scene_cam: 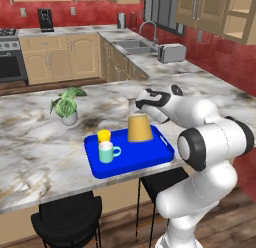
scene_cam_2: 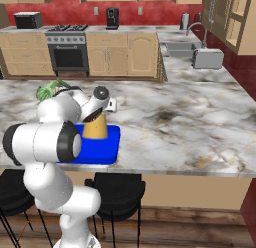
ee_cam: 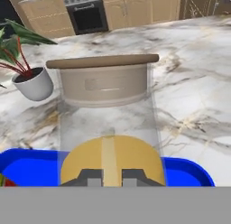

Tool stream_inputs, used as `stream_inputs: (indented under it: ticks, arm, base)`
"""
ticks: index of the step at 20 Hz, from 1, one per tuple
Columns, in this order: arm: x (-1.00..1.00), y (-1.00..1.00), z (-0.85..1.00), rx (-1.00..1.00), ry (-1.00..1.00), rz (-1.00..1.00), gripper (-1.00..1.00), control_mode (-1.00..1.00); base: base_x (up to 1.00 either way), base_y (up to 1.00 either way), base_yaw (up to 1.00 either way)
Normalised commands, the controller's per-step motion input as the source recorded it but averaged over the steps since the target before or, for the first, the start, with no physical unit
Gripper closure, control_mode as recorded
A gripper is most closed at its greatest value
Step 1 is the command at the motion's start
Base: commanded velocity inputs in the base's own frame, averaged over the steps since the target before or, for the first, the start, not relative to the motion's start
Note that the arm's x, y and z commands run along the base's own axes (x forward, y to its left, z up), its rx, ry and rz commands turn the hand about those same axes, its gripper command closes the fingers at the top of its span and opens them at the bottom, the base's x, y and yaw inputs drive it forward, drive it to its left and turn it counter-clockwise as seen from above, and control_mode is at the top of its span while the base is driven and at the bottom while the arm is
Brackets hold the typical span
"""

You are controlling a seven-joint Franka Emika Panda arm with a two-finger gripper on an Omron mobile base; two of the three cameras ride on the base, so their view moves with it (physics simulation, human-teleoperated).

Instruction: There is a tray on the dining counter. Grab the cup, mug, and pitcher and place them on the tray. The pitcher may be placed next to the tray if it cannot fit the tray.

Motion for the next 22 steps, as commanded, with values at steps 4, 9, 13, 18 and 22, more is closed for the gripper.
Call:
stream_inputs:
  ticks: [4,9,13,18,22]
  arm:
    - [-0.31,0.01,-0.42,0.00,-0.16,0.00,1.00,-1.00]
    - [-0.51,0.00,-0.28,0.00,-0.06,0.00,1.00,-1.00]
    - [-0.36,0.00,-0.35,0.00,-0.01,0.00,1.00,-1.00]
    - [-0.29,0.00,-0.36,0.00,-0.03,0.00,1.00,-1.00]
    - [-0.33,0.00,-0.35,0.00,-0.02,0.00,1.00,-1.00]
  base:
    - [0.00,0.00,0.00]
    - [0.00,0.00,0.00]
    - [0.00,0.00,0.00]
    - [0.00,0.00,0.00]
    - [0.00,0.00,0.00]
